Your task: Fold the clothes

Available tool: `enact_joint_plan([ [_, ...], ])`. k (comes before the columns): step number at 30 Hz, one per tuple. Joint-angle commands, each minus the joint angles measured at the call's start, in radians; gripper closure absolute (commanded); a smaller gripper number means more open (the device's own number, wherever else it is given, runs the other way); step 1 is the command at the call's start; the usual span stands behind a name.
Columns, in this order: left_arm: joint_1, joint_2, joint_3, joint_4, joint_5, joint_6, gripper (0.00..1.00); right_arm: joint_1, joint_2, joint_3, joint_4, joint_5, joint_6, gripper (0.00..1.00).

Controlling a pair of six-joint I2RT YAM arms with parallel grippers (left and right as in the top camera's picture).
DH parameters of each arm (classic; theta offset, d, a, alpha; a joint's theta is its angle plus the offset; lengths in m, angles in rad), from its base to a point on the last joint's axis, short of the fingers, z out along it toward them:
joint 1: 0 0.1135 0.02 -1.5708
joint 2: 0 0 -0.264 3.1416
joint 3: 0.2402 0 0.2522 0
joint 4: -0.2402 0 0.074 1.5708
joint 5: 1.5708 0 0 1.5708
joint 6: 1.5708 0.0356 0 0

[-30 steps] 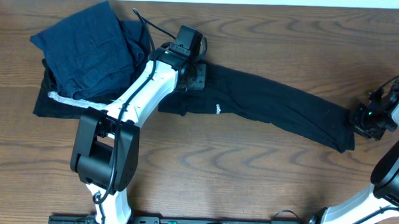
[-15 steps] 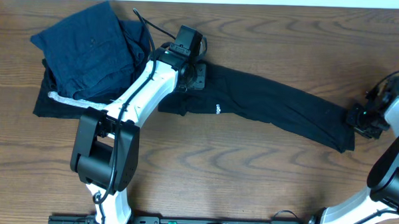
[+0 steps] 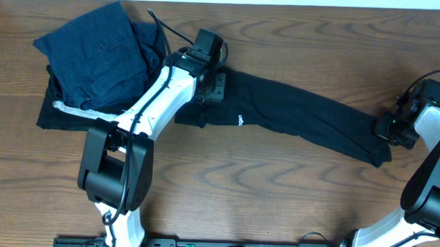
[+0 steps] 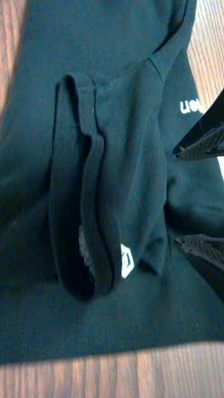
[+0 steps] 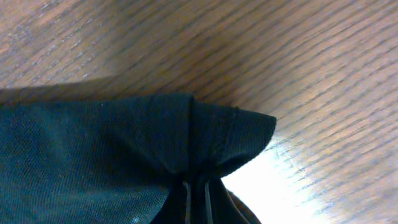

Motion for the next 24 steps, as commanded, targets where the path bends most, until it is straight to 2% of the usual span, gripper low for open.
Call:
enact_joint_plan([
  [1,0.035,-0.085,0.053,-0.017,-0.061,0.021,0.59,-0.068,0.095,-0.027,0.003,0.128,0.008,0.99],
  [9,0.182,-0.258,0.053,-0.1,-0.06,-0.014,0.57,-0.175,0.095,0.12,-0.06,0.083,0.008,0.99],
  [10,0.2,-0.271,0.053,-0.105,-0.06,-0.014,0.53,-0.18,0.095,0.14,-0.07,0.067,0.008,0.99],
  [13,0.248,-0.289,0.053,-0.115,-0.06,-0.014,0.49,-0.182,0.095,0.203,-0.114,0.04,0.008,0.99],
  [20,0.306,-0.288,0.053,-0.15,-0.06,-0.014,0.48,-0.134,0.095,0.444,-0.407,-0.108,0.014,0.99],
  [24,0.305,-0.288,0.053,-0.15,-0.06,-0.014,0.48,-0.069,0.095,0.563,-0.576,-0.165,0.087,0.99],
])
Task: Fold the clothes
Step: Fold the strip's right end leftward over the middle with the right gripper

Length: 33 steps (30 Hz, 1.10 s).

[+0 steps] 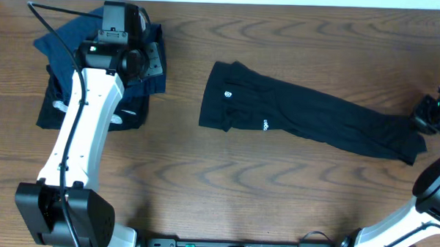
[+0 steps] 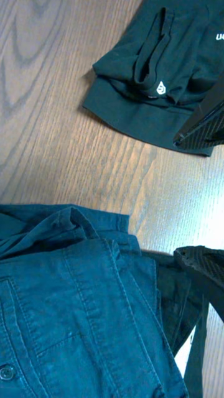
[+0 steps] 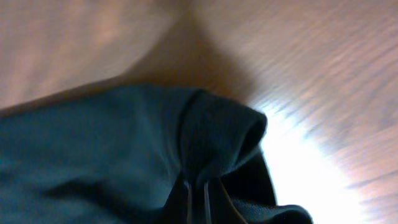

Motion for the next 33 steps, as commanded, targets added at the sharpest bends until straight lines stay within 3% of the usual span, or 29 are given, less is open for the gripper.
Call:
enact_joint_plan([
  [1,0.002,0.003,0.01,-0.006,-0.012,-0.005,0.48,0.067,-0.007,0.084,-0.078,-0.1,0.076,0.99],
  [11,0.002,0.003,0.008,-0.006,-0.012,-0.005,0.47,0.275,-0.007,0.117,-0.066,-0.406,0.129,0.99],
  [18,0.001,0.003,0.001,-0.006,-0.012,-0.005,0.47,0.443,-0.007,0.117,0.04,-0.392,0.223,0.99],
  [26,0.002,0.003,-0.009,-0.006,-0.012,-0.005,0.47,0.628,-0.006,0.1,0.078,-0.16,0.306,0.99],
  [33,0.002,0.003,-0.011,-0.006,-0.012,-0.005,0.47,0.732,-0.006,0.01,0.212,-0.101,0.347,0.98],
])
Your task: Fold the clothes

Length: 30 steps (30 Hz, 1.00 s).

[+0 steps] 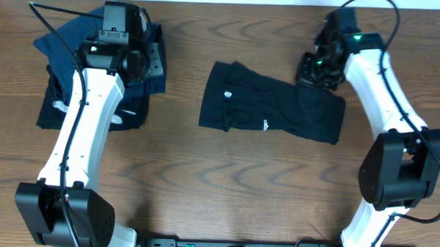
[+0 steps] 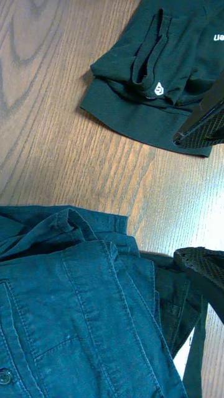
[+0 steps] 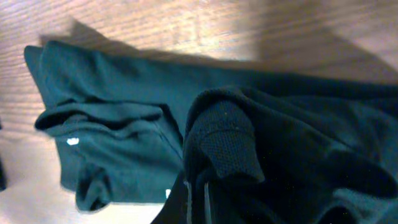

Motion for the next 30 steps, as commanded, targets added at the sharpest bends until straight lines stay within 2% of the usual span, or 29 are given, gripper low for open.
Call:
enact_joint_plan([
  [1,0.002,0.003,-0.01,-0.005,-0.013,-0.005,0.47,0.043,-0.006,-0.06,0.055,0.047,0.055,0.96],
  [4,0.002,0.003,-0.01,-0.01,-0.013,-0.005,0.47,0.063,-0.006,-0.105,0.131,0.047,0.065,0.89],
  [5,0.002,0.003,-0.01,-0.011,-0.013,-0.005,0.47,0.069,-0.006,-0.119,0.161,0.047,0.065,0.8],
  [7,0.002,0.003,-0.01,-0.011,-0.013,-0.005,0.46,0.076,-0.006,-0.137,0.219,0.035,0.052,0.73],
  [9,0.002,0.003,-0.01,-0.011,-0.013,-0.005,0.46,0.074,-0.008,-0.132,0.266,-0.049,-0.067,0.71],
  [12,0.002,0.003,-0.01,-0.011,-0.013,-0.005,0.46,0.04,-0.026,-0.087,0.236,-0.233,-0.231,0.62],
  [16,0.002,0.003,-0.01,-0.01,-0.013,-0.005,0.46,-0.036,-0.066,-0.034,0.116,-0.197,-0.234,0.61],
  [18,0.002,0.005,-0.01,-0.01,-0.013,-0.005,0.46,-0.082,-0.083,-0.033,0.055,-0.177,-0.219,0.66],
  [22,0.002,0.02,-0.01,-0.01,-0.013,-0.006,0.46,-0.147,-0.079,-0.042,-0.071,-0.09,-0.206,0.96],
  [23,0.002,0.027,-0.01,-0.01,-0.013,-0.005,0.46,-0.156,-0.079,-0.053,-0.082,-0.061,-0.204,0.99],
  [30,0.002,0.065,-0.01,-0.024,-0.013,-0.005,0.46,-0.162,-0.079,-0.184,0.0,0.022,-0.17,0.99],
])
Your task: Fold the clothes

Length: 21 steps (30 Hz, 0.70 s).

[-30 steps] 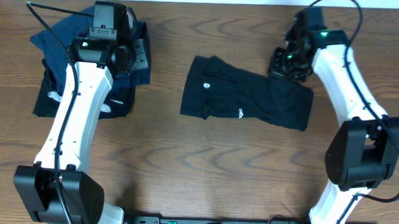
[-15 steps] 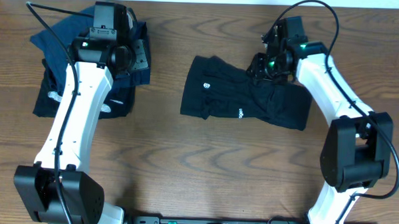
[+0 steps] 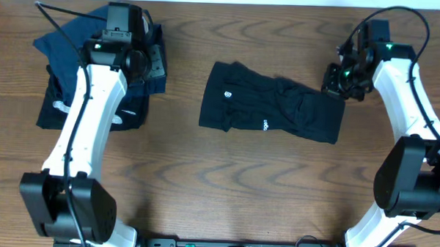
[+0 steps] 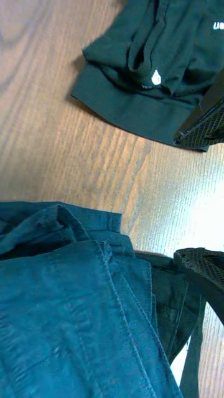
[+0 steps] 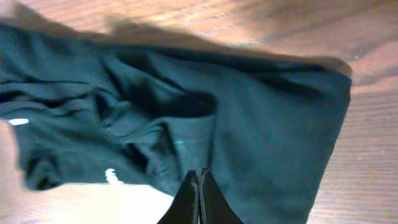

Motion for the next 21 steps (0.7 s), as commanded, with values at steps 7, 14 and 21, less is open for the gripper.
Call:
enact_joint_plan([
  [7,0.001,0.018,-0.01,-0.017,-0.013,-0.005,0.46,0.017,-0.013,-0.25,0.236,0.037,0.088,0.99],
  [14,0.002,0.018,-0.01,-0.014,-0.013,-0.005,0.46,0.04,-0.013,-0.304,0.348,-0.162,0.083,0.99],
  [21,0.002,0.018,-0.011,-0.014,-0.013,-0.005,0.46,0.098,-0.013,-0.304,0.359,-0.209,0.048,0.99],
])
